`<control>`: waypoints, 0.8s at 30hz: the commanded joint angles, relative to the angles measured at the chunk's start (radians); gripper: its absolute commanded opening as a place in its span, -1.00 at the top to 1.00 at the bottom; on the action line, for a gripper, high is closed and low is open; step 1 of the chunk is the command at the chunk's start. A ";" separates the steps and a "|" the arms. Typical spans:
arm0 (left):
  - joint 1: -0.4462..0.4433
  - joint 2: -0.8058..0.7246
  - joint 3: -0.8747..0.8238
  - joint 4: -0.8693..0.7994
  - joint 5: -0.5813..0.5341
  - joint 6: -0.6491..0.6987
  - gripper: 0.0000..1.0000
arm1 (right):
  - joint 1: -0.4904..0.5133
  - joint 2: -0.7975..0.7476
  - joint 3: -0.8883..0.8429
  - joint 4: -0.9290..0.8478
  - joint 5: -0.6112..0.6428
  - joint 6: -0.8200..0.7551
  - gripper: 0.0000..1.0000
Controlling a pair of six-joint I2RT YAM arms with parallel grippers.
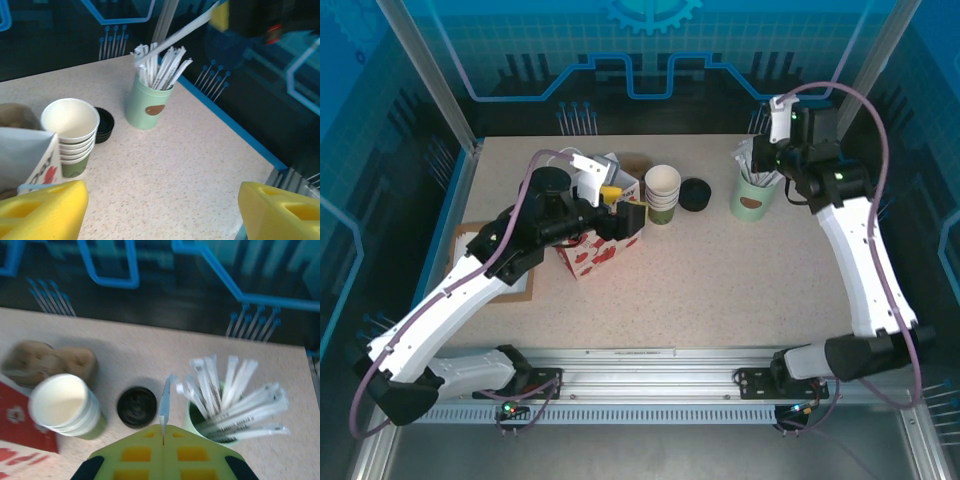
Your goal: Pack the takeout coffee
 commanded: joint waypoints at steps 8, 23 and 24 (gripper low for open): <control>0.246 -0.155 -0.014 -0.117 -0.080 -0.057 -0.61 | 0.255 -0.068 0.177 0.008 -0.115 0.017 1.00; 0.421 -0.226 -0.060 -0.214 -0.224 -0.054 -0.67 | 0.459 0.181 0.239 0.014 -0.227 0.034 1.00; 0.423 -0.225 -0.063 -0.212 -0.222 -0.055 -0.67 | 0.460 0.203 0.247 0.003 -0.229 0.030 1.00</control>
